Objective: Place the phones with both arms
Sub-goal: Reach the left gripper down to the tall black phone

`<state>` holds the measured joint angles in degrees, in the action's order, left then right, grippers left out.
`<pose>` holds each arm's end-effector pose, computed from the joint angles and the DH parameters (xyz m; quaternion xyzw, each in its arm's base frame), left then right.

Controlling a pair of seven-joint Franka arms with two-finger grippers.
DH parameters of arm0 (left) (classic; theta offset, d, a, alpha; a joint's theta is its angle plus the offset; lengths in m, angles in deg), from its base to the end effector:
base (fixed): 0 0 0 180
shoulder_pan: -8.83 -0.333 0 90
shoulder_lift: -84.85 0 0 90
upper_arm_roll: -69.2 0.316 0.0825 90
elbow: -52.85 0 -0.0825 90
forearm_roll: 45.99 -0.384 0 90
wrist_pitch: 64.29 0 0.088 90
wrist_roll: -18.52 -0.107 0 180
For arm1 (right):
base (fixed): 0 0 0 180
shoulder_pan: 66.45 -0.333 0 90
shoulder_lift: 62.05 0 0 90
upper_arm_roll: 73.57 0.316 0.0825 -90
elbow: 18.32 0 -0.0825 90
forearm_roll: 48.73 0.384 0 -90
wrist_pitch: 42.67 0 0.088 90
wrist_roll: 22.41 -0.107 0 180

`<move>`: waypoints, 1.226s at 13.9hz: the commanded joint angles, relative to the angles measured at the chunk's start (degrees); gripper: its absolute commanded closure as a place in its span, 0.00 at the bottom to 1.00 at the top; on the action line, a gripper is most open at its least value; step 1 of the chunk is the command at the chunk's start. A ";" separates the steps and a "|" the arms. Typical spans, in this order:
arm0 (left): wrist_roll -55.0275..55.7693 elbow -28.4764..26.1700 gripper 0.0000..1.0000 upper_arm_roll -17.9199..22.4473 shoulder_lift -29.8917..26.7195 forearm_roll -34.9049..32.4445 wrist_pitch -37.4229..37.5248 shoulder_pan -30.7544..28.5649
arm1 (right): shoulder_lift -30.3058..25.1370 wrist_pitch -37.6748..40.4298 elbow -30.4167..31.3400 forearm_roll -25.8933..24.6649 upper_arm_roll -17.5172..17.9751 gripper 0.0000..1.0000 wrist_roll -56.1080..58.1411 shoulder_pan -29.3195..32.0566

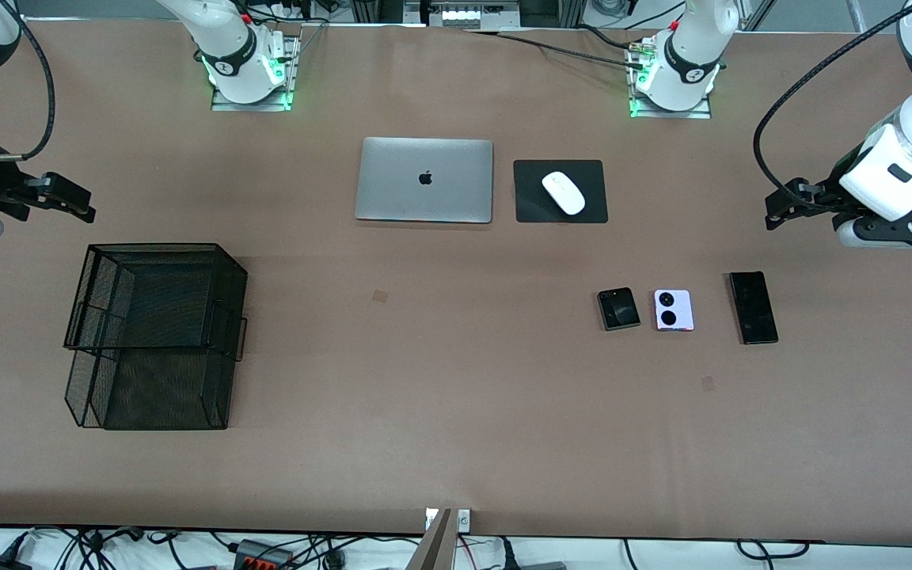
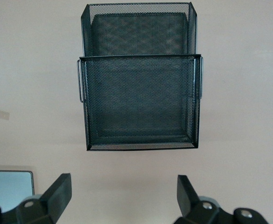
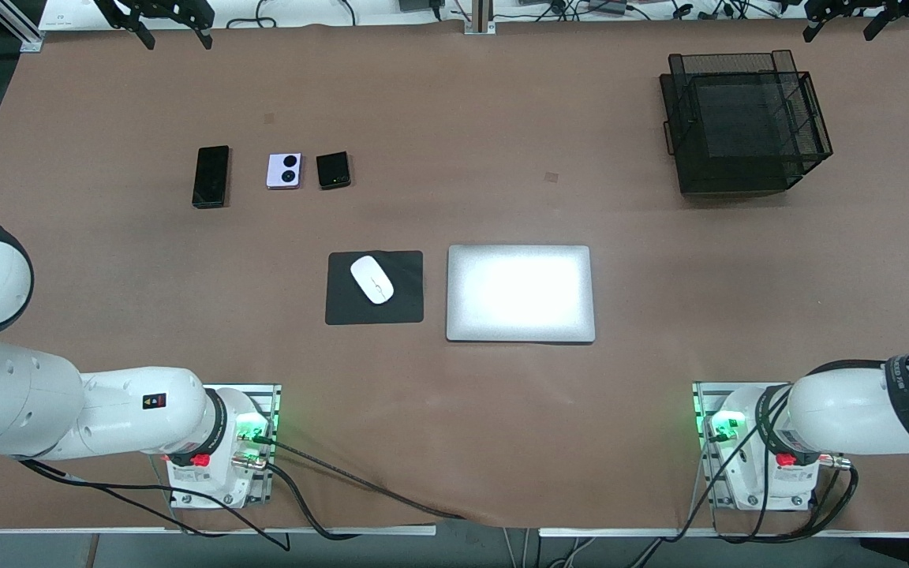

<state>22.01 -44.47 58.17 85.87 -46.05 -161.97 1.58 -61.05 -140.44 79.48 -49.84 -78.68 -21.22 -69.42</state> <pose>0.5655 -0.0365 0.5656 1.0000 -0.0026 -0.0057 0.0008 0.5657 -0.0226 0.5618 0.9999 -0.0069 -0.0093 0.0101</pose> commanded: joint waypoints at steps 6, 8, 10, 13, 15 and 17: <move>-0.24 1.69 0.00 -0.30 0.65 -0.03 1.70 -0.48 | 0.59 1.09 -2.18 -0.12 0.11 0.00 1.09 0.34; 0.29 1.95 0.00 -0.30 0.74 -0.29 2.23 -0.48 | 0.94 1.09 -2.18 -0.11 0.11 0.00 1.00 0.34; 0.11 2.04 0.00 -0.22 1.52 -0.38 2.40 -0.48 | 1.55 1.18 -2.18 0.24 0.19 0.00 0.91 0.34; -0.33 2.22 0.00 0.39 5.38 -1.00 2.49 -0.65 | 3.22 1.18 -2.09 0.24 0.11 0.00 0.48 0.86; -1.47 2.31 0.00 0.66 9.33 -1.08 1.79 -2.92 | 3.49 0.83 -2.18 -0.20 0.11 0.00 1.09 0.95; -1.65 1.26 0.00 0.66 13.64 -2.30 -2.75 -6.09 | 3.40 0.57 -2.27 0.06 0.19 0.00 1.00 0.87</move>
<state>21.68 -44.43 59.06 94.58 -46.63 -161.94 -1.52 -57.75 -140.43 78.62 -49.84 -78.77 -21.20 -68.91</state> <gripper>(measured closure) 0.000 0.000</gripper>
